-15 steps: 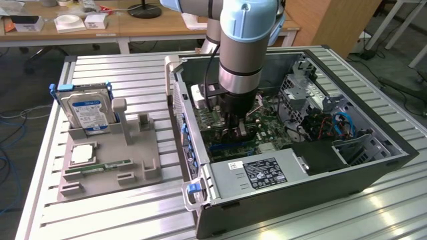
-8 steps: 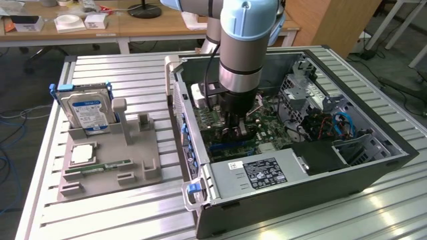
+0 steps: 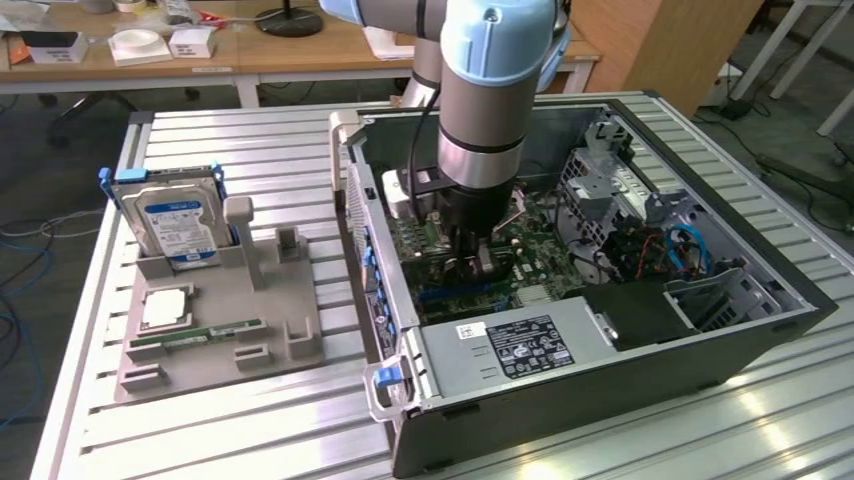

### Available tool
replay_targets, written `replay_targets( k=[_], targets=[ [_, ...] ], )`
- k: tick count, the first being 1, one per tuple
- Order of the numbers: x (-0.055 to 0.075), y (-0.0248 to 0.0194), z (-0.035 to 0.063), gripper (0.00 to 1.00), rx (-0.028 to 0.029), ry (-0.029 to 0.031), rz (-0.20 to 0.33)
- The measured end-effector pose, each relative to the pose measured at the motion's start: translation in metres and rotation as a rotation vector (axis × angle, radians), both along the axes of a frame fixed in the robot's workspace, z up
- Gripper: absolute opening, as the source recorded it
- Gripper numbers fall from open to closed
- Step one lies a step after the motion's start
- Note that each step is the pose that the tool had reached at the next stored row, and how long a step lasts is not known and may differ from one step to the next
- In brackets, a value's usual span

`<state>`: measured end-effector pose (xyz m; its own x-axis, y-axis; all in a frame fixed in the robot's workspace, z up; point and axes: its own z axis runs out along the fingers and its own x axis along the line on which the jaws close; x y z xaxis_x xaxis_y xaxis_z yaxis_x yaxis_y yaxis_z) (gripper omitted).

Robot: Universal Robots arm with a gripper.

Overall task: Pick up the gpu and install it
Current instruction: 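Insert the gpu into the slot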

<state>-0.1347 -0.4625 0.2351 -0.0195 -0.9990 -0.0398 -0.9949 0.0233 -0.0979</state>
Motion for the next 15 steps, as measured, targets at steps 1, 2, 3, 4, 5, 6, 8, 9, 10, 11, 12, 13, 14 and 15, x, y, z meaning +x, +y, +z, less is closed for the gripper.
replay_targets(
  k=[1,2,3,4,5,6,8,9,10,11,12,13,14,15],
  targets=[
    [0.0000,0.0000,-0.0004,0.27,-0.0001,0.0001,0.000],
    [0.0000,0.0000,-0.0008,0.27,-0.0001,0.0000,0.000],
    [0.0000,0.0000,-0.0011,0.27,-0.0002,0.0001,0.000],
    [0.0000,0.0000,-0.0013,0.27,-0.0003,0.0001,0.000],
    [0.0000,0.0000,-0.0016,0.27,-0.0003,0.0001,0.000],
    [0.0000,0.0000,-0.0020,0.27,-0.0003,0.0001,0.000],
    [0.0000,0.0000,-0.0028,0.27,-0.0001,0.0000,0.000],
    [0.0000,0.0000,-0.0031,0.27,-0.0002,0.0001,0.000],
    [0.0000,0.0000,-0.0034,0.27,-0.0003,0.0002,0.000],
    [0.0000,0.0000,-0.0037,0.27,-0.0004,0.0001,0.000],
    [0.0000,0.0000,-0.0040,0.27,-0.0004,0.0001,0.000],
    [0.0000,0.0000,-0.0042,0.27,-0.0003,0.0001,0.000],
    [0.0000,0.0000,-0.0043,0.27,-0.0002,0.0001,0.000],
    [0.0000,0.0000,-0.0044,0.27,-0.0001,0.0001,0.000]
  ],
)
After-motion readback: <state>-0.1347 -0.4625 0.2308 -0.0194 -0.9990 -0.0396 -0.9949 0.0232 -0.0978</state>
